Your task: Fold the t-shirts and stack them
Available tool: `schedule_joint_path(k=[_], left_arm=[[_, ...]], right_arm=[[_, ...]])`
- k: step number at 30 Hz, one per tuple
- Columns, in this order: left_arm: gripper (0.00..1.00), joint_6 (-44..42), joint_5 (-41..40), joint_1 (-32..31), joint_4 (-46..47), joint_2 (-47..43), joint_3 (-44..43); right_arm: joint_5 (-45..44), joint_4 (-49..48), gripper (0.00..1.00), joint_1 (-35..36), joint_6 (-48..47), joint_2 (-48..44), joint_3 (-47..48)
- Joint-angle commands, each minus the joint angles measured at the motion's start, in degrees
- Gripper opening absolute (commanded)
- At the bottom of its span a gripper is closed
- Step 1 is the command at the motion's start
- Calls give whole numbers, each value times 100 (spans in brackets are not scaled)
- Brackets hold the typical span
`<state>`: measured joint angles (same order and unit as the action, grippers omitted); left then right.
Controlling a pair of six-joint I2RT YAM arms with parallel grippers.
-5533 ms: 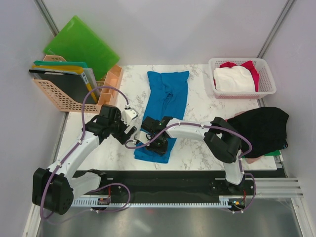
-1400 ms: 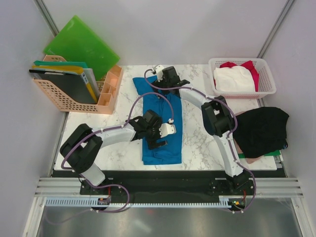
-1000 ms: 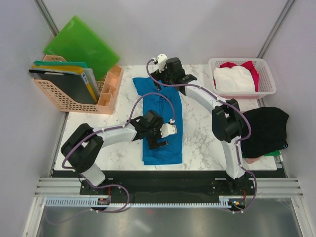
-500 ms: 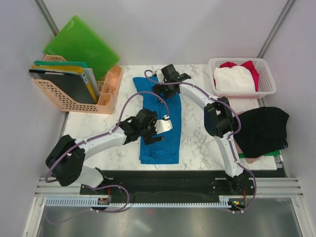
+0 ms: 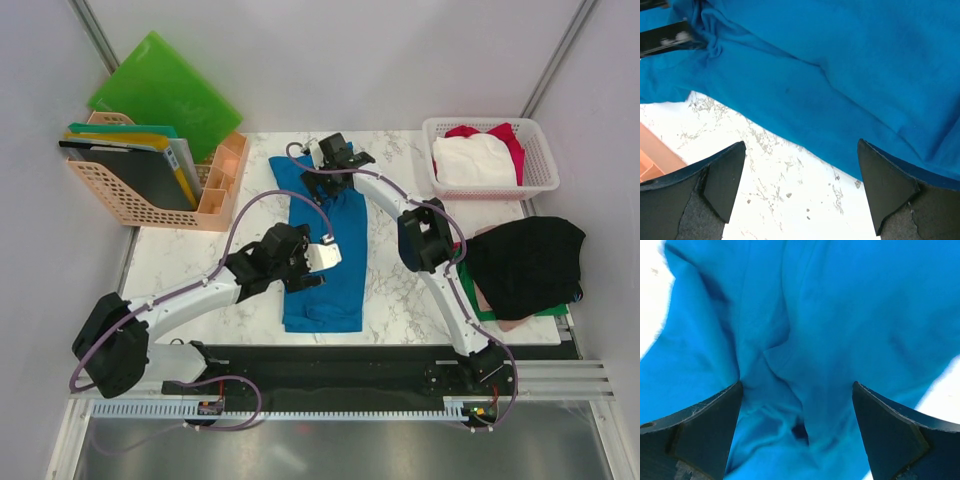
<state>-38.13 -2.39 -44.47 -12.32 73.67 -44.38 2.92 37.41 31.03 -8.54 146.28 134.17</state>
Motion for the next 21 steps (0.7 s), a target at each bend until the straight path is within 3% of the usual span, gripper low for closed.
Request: schedule_joint_path(k=[1,9,14,21], left_arm=[[100,-353,-314,35,309,-256,210],[100,-309,-332,87,326,-459,448],[100,-300,-332,105,344,-432,465],[100,-257,-306,114,353,-406,421]], right_arm=[[7,-242,98,53,-95,374,127],[-712,-918,98,70,-201,911,172],[-2171,-1796,98,316,-631,850,-154],[-2226,-2518,98,378,-299,62,-1135]])
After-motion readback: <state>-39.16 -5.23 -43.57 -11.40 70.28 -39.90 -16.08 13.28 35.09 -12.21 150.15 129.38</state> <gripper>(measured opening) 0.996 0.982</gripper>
